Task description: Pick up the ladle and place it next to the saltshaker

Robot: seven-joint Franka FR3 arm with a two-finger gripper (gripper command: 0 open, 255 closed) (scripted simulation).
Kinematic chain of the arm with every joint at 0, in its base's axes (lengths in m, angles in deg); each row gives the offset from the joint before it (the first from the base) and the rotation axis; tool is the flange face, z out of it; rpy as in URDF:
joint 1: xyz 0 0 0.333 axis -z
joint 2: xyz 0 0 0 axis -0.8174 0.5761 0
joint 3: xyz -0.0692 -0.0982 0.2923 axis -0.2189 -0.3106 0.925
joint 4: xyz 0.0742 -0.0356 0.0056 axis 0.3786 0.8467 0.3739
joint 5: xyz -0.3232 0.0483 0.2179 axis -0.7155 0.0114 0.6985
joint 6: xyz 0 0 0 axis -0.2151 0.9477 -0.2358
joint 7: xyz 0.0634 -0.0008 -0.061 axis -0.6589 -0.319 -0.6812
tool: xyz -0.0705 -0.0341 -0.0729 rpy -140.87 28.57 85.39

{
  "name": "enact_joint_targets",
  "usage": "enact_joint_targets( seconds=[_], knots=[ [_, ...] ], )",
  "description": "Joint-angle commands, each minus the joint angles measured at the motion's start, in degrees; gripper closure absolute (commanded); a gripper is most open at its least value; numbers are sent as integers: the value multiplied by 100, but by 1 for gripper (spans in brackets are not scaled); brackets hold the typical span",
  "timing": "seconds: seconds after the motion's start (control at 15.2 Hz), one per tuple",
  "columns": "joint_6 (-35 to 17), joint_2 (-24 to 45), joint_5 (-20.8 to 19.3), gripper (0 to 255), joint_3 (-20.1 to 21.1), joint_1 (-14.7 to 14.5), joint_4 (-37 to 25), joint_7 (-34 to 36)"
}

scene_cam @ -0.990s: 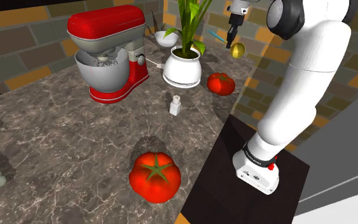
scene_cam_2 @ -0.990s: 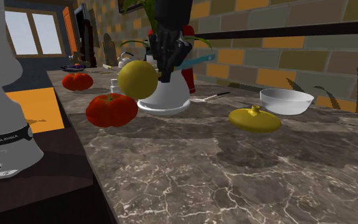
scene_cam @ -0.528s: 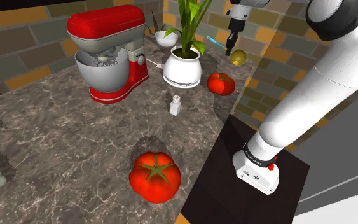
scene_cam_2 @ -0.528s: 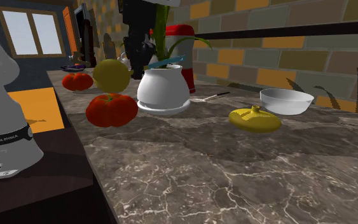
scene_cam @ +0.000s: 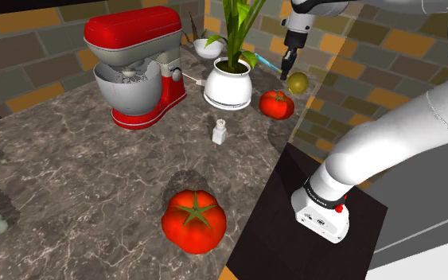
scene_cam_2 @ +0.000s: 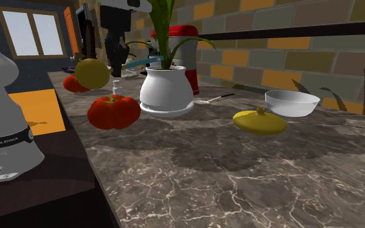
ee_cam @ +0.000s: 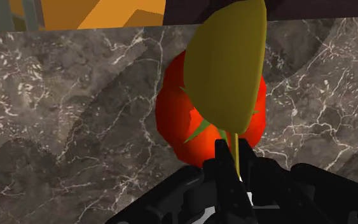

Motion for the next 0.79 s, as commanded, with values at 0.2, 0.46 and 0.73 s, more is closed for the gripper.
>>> enact_joint_targets(
  seconds=[0.2, 0.46, 0.73],
  knots=[
    [94, -995, -5, 255, 495, -50, 871, 646],
    [224, -1718, 148, 255, 915, -124, 1449, 1131],
    [394, -2395, 417, 255, 1361, -254, 1932, 1620]
  ],
)
